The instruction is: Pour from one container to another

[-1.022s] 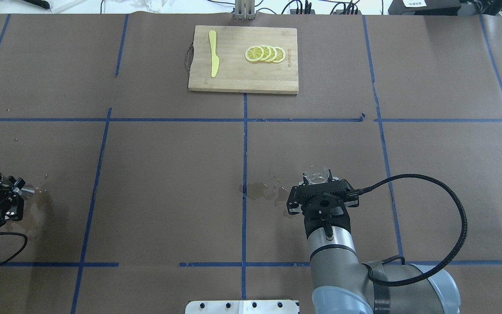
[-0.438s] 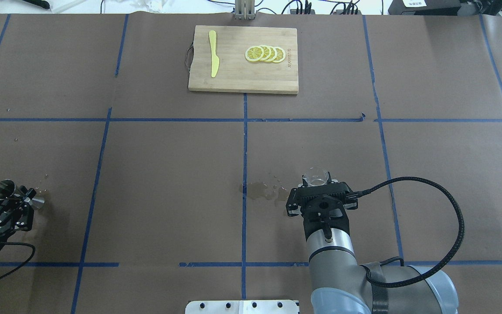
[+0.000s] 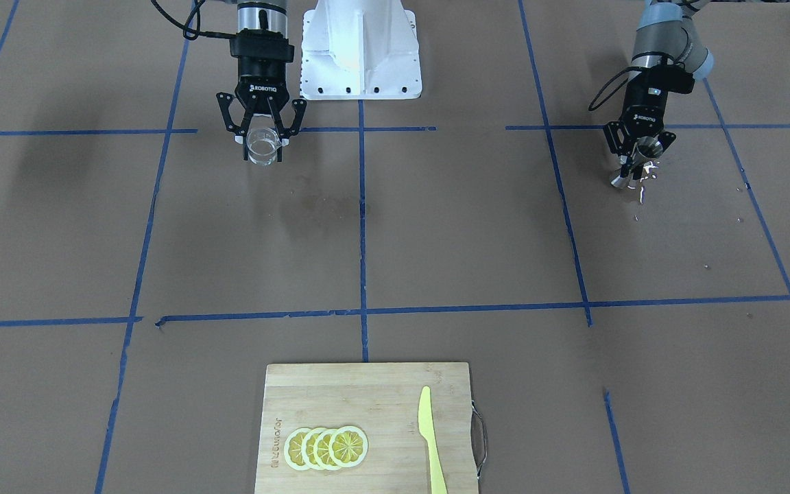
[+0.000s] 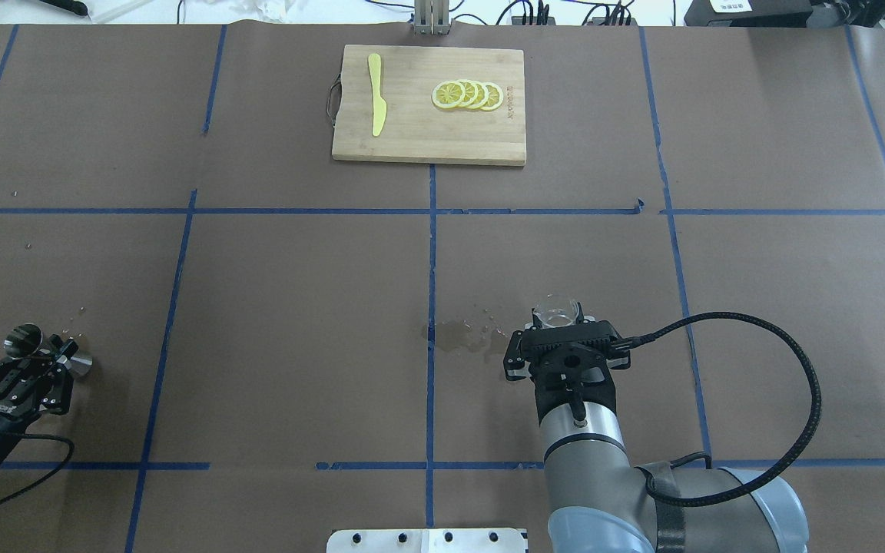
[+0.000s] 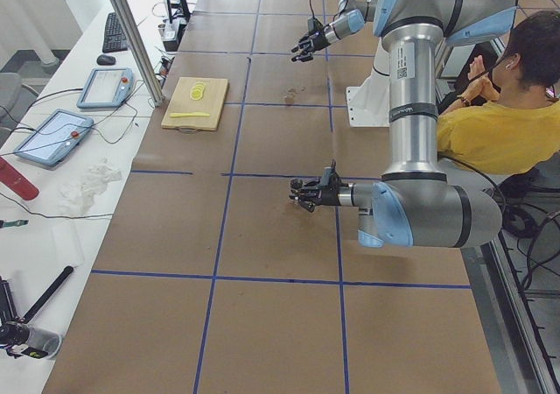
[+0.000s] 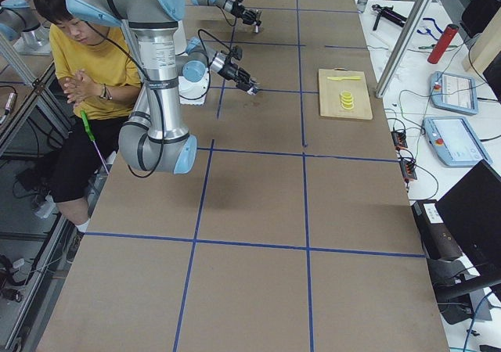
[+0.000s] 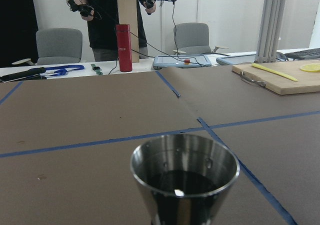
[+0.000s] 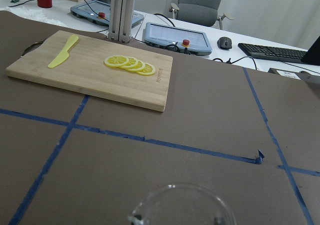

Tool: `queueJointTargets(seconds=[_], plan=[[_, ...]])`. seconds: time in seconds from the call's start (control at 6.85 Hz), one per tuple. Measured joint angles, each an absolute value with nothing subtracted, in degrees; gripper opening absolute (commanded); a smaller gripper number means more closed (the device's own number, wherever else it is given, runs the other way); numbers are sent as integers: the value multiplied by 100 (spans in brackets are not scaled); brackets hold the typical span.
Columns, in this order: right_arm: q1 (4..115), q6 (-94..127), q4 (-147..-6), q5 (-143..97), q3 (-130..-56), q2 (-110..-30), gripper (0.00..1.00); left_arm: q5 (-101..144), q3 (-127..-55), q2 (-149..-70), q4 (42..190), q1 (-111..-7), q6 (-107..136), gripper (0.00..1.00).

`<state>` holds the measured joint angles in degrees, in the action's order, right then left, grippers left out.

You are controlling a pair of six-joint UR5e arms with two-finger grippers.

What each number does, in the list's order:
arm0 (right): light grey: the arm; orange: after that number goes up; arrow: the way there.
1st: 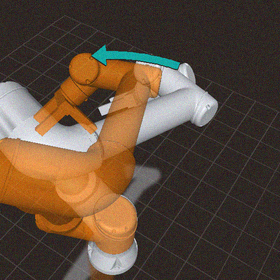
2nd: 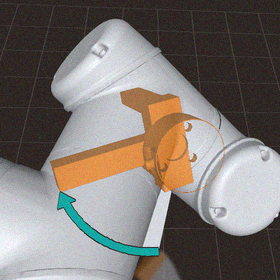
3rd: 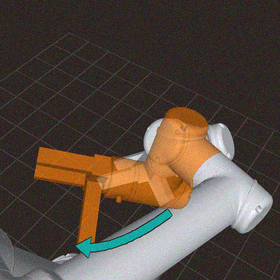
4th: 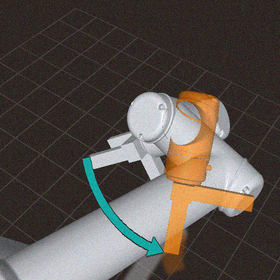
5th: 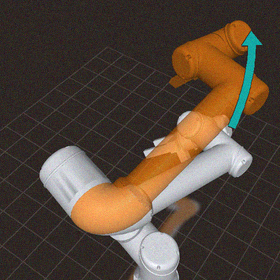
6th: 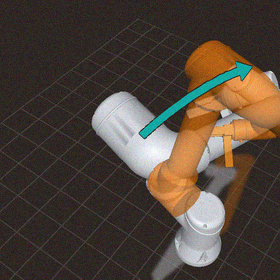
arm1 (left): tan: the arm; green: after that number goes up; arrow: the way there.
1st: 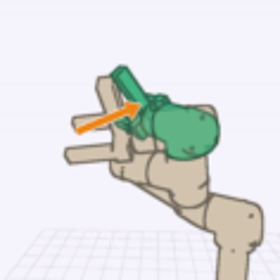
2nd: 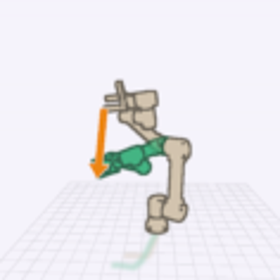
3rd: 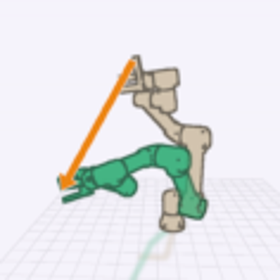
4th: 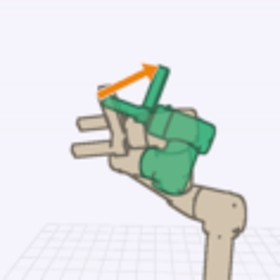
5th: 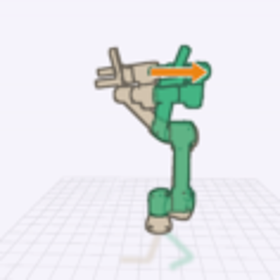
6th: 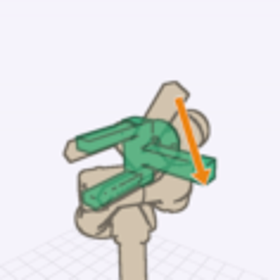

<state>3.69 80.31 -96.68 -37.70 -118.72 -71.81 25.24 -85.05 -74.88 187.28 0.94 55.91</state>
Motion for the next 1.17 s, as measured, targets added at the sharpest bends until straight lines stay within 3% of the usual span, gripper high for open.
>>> queueJointTargets(seconds=[0.58, 0.88, 1.17], plan=[[374, 8068, -9668, -3767, -11874, -7178, 0, 2537, -8495, -7521, 18711, 129, 5581, 0], [377, 8068, -9668, -3766, -11874, -7167, 0, 2561, -8491, -7523, 18708, 144, 5581, 6], [378, 8068, -9668, -3770, -11869, -7158, 0, 2592, -8490, -7527, 18708, 149, 5581, 22]])
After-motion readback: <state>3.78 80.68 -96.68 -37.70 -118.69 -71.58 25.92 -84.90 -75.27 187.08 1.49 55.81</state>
